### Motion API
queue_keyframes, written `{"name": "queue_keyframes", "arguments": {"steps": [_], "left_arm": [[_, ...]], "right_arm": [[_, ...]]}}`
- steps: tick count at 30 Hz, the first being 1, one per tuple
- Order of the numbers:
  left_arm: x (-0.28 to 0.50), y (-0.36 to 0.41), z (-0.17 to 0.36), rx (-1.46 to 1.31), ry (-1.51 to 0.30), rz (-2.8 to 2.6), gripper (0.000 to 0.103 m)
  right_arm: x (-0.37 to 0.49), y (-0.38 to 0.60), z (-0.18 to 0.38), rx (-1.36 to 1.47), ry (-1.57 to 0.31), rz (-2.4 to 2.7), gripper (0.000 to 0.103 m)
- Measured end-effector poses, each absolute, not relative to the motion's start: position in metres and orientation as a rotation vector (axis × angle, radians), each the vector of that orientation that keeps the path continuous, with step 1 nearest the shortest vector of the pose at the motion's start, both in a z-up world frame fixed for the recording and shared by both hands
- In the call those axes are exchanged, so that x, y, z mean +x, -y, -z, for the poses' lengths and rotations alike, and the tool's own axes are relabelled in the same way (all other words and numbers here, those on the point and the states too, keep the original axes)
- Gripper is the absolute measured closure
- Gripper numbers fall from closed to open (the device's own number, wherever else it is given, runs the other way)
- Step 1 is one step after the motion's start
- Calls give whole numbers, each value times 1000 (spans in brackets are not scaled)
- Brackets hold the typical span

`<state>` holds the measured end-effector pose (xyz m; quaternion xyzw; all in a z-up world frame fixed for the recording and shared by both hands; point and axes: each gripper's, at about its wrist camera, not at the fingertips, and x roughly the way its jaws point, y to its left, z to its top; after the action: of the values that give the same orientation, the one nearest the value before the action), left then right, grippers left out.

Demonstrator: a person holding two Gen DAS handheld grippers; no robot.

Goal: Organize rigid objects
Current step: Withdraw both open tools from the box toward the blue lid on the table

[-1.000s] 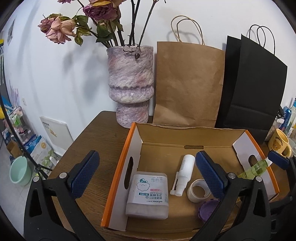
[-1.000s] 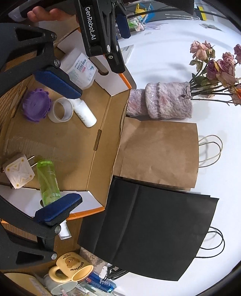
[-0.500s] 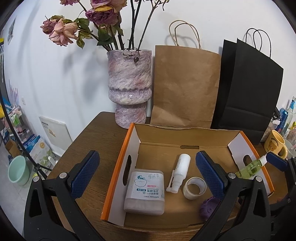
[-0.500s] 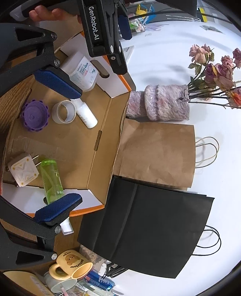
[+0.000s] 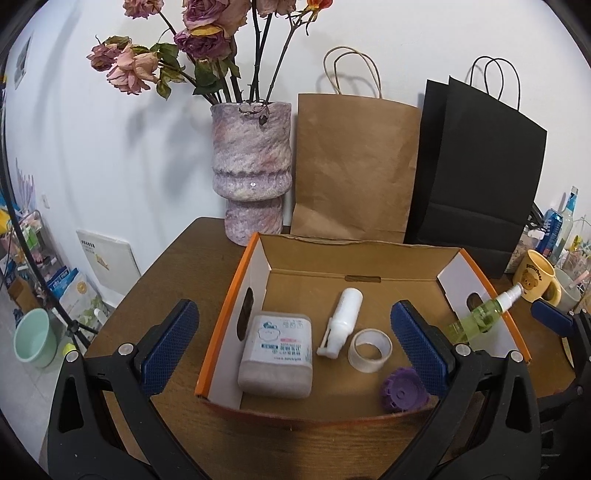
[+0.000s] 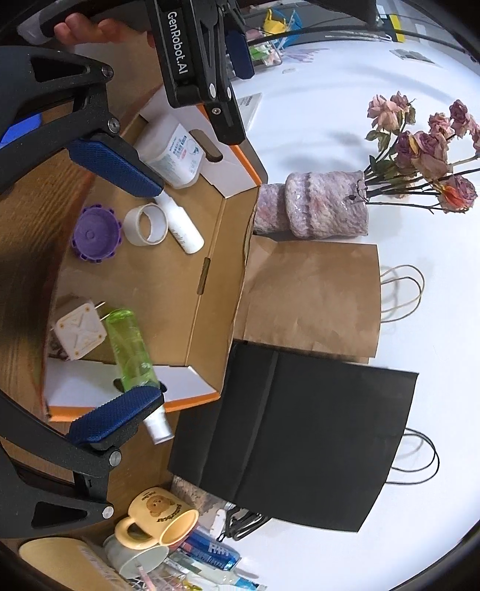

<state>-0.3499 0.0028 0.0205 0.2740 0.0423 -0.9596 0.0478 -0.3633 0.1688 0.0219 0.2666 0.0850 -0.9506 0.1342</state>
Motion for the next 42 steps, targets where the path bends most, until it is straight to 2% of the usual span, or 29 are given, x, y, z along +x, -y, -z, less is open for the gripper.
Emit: {"name": "queue_keyframes", "arguments": {"steps": [32, 42], "left_arm": [[-262, -25, -8, 895, -127, 2917, 0], [-240, -38, 5, 927, -57, 2920, 0]], "right_arm": [[-266, -222, -14, 807, -174, 2804, 0], [-244, -234, -5, 830, -171, 2792, 0]]}}
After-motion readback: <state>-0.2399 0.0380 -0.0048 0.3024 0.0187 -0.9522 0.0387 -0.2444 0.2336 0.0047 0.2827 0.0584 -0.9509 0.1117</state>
